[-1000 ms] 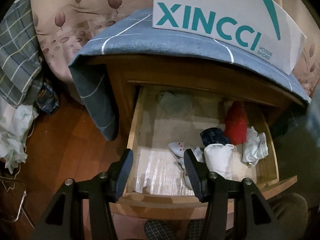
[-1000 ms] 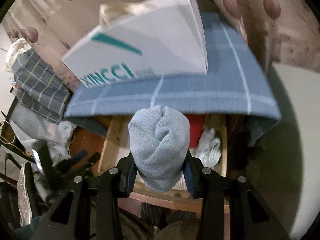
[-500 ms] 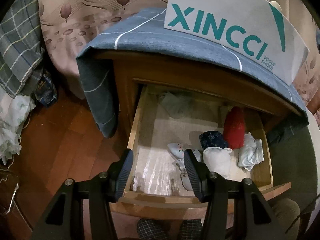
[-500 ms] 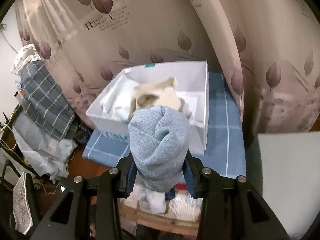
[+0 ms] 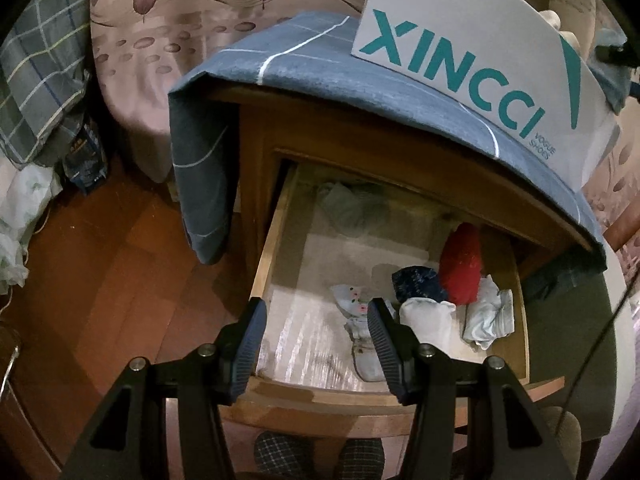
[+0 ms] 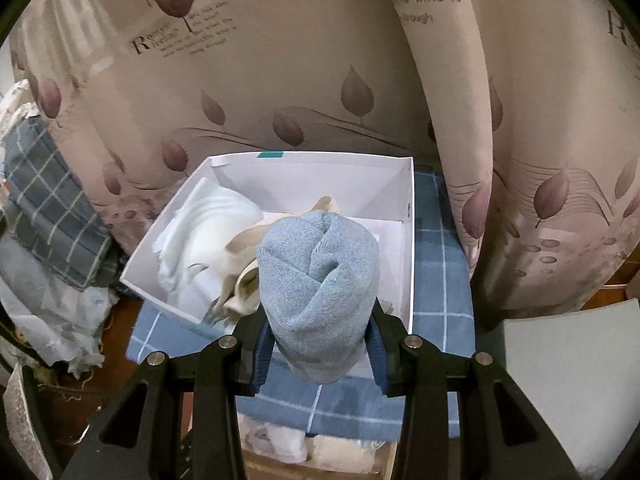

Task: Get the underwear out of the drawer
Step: 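Lower the grey knit sock into the white box and open the right tool, then move the right tool back down into the open drawer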

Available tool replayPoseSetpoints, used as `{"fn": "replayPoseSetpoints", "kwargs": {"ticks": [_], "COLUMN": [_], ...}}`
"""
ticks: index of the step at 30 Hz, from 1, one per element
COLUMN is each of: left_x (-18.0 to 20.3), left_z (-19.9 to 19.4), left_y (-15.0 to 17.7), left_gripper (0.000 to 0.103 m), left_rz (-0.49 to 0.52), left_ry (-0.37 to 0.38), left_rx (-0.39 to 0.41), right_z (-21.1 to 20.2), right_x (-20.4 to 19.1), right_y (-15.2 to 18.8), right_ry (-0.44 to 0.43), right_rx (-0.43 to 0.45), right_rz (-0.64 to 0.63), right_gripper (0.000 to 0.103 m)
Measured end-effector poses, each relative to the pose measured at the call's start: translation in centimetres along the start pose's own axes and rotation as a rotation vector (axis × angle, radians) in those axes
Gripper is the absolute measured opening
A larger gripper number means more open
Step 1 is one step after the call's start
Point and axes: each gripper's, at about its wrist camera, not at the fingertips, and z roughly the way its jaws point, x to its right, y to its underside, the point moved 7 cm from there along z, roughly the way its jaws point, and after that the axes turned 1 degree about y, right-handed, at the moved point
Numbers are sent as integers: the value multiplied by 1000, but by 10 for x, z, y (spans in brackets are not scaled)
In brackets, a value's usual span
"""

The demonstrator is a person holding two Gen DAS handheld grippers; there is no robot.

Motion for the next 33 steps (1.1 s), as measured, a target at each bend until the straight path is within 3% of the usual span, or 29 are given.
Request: {"fn": "replayPoseSetpoints", "kwargs": {"ticks": [10,19,24,33], "left_x": [0,0,0,-1], "left_z": [2,4,5,6], "left_y": [1,1,1,2], "left_gripper": [54,54,54,54], "left_rz": [-12,-24,-24,-19], "left_ry": [16,24,23,11], "left_rx": [-9,-15,-16,-18], "right_z": [56,86,76,4], "right_x": [11,8,11,6], "right_y": [-10,0,-5,-5], "right_ry": [129,172,190,94], "right_rx": [-86,-128,-91,6], "right_rz": [-43,-96,-95,-103], "right_gripper": [38,41,55,64]}}
